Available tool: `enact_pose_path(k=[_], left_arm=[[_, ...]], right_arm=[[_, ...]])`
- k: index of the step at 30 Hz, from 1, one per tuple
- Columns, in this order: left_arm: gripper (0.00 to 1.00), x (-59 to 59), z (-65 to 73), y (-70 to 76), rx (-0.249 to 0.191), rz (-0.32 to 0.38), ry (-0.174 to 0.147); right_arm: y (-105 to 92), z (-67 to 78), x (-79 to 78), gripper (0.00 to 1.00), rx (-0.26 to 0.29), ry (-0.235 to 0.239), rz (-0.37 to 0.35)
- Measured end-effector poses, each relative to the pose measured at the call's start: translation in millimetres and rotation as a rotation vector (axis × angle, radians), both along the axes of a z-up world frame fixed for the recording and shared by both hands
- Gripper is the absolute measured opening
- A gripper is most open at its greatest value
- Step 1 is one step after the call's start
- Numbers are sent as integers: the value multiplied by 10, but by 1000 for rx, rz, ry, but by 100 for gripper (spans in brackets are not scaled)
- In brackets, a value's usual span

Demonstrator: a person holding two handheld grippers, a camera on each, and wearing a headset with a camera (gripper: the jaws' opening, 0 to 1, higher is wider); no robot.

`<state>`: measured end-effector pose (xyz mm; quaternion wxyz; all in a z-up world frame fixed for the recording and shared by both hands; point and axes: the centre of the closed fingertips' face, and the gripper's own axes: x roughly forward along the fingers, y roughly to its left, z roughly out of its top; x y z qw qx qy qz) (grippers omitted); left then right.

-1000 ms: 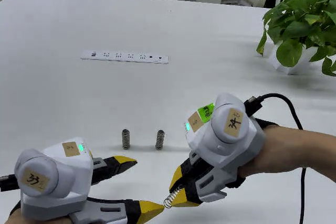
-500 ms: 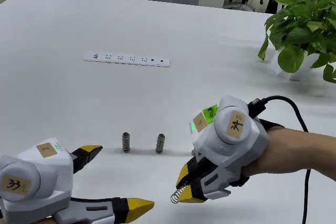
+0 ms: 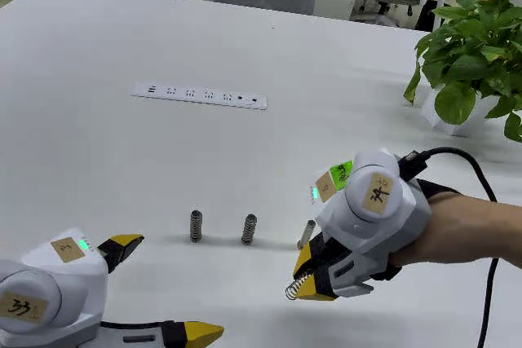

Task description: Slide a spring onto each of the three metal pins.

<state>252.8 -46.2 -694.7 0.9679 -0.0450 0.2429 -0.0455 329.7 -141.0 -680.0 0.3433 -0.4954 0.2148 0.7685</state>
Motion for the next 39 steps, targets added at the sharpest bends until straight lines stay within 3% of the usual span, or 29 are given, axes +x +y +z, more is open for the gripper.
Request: enact_pose_path(k=[10,21,31,39], left_arm=[[100,28,115,38,-4,14,-43],[100,-14,103,92,-36,30,-40],[100,-28,97,88,-40,26,-36],[100,-32,92,77,-45,22,-33]], right_arm=[[76,117,362,12,-4,-82,0],[167,187,743,12,-18,-184,25],[249,168,844,12,-41,-218,64],[344,146,836,12,-59,-230,97]])
